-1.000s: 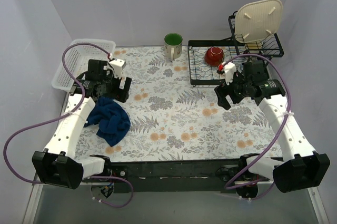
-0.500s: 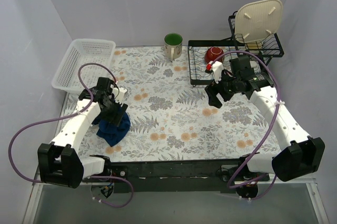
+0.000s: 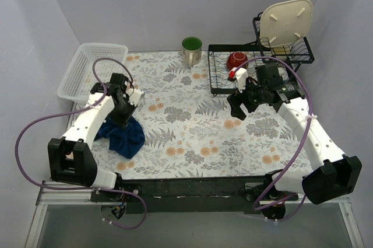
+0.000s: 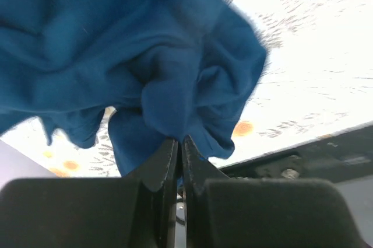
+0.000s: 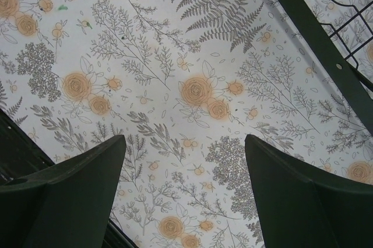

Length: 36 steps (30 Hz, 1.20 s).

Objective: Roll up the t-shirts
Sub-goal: Move the T-shirt to the center of the board.

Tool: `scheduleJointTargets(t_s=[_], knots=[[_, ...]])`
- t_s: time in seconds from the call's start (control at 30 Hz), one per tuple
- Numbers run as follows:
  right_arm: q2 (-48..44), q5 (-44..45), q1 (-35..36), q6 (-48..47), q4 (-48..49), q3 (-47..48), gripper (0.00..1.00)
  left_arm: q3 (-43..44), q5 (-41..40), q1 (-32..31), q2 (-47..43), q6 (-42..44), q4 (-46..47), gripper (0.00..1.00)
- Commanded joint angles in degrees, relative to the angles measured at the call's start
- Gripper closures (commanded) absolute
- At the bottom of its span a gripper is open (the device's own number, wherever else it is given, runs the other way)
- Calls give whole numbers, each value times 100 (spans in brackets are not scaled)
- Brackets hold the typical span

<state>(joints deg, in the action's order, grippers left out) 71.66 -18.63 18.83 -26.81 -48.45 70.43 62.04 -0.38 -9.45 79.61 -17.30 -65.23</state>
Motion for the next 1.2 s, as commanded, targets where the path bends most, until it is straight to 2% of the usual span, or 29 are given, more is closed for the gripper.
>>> scheduleJointTargets(t_s=[0.0,0.1,0.13,0.23,0.27,0.37,0.6,0.77,0.8,0.87,0.93,1.03,1.1,1.17], knots=[[76,-9,24,105,239,383,9,1967,1789,22,1,218,-822,100],[41,158,24,176,362,436,9,2985,2908,14,186,280,-1227,100],[-2,245,24,150,414,410,9,3181,3661,5,221,271,-1307,100],[-178,622,-11,114,459,138,9,3525,4850,-91,318,-44,-1195,100],[-248,694,-28,106,485,50,9,3560,5003,-144,335,-298,-1080,100],[-494,826,-72,167,477,-179,8,3841,5162,-548,554,-642,-571,100],[-697,826,-116,282,310,-48,8,4641,5259,-1557,1460,-652,-368,100],[-688,923,-143,255,222,128,8,5518,5233,-1753,2249,-1003,-104,100],[-680,914,-134,264,195,155,8,5660,4806,-1753,2356,-1056,-60,89],[-671,818,-152,246,116,233,9,6063,4338,-1657,2575,-1197,10,75],[-644,416,-143,-42,-50,356,11,6206,4187,-1192,2629,-1276,-16,54],[-469,106,49,-430,-147,655,13,5804,4344,-104,2358,-1679,28,42],[-180,167,269,-562,-156,865,17,5077,4328,598,1799,-1707,124,38],[110,307,813,-816,18,981,18,4504,3804,848,1279,-1672,360,36]])
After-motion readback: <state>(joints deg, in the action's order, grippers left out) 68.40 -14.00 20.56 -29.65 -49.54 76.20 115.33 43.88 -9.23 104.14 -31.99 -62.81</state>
